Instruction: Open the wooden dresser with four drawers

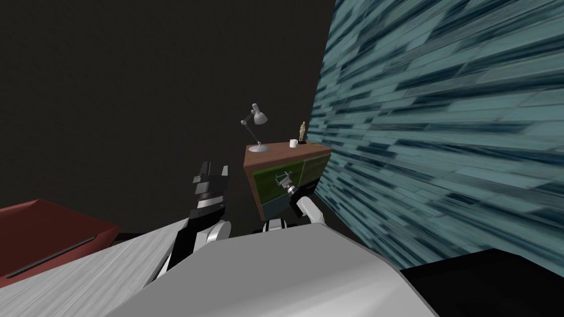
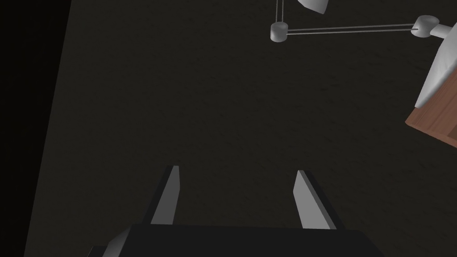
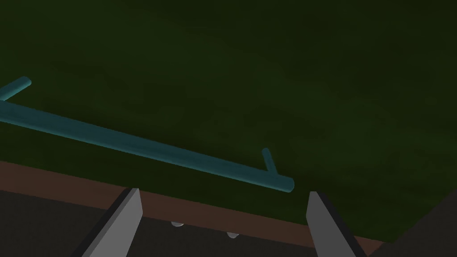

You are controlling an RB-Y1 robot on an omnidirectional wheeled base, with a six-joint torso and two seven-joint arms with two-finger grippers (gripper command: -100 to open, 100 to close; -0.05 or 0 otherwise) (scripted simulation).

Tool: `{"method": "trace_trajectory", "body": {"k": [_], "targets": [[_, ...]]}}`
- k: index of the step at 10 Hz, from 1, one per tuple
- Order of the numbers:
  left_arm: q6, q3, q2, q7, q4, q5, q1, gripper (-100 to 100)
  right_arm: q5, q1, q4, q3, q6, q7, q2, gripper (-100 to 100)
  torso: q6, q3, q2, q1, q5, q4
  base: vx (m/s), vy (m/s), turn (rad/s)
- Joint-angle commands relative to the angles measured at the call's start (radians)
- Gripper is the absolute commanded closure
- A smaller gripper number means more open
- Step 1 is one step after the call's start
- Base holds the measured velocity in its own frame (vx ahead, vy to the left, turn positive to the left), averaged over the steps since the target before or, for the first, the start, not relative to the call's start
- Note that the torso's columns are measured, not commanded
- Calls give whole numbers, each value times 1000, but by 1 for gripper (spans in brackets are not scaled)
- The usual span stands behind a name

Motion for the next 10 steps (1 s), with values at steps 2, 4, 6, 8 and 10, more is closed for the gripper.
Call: {"method": "trace_trajectory", "body": {"k": [2, 4, 6, 8, 10], "targets": [[0, 0, 0, 0, 0, 0, 0, 0, 97, -22, 34, 16, 29, 22, 0, -100, 0, 0, 0, 1, 0, 0, -8, 12, -13], [0, 0, 0, 0, 0, 0, 0, 0, 166, -41, 66, 30, 58, 44, 1, -100, 0, 0, 0, 0, 0, 0, -12, 13, -27], [0, 0, 0, 0, 0, 0, 0, 0, 214, -60, 97, 43, 86, 65, 4, -100, 0, 0, 0, 0, 0, 0, -7, 7, -15], [0, 0, 0, 0, 0, 0, 0, 0, 280, -77, 129, 54, 115, 85, 8, -100, 0, 0, 0, 0, 0, 0, -12, 13, -21], [0, 0, 0, 0, 0, 0, 0, 0, 333, -77, 129, 54, 115, 85, 8, -100, 0, 0, 0, 0, 0, 0, -9, 9, -13]]}}
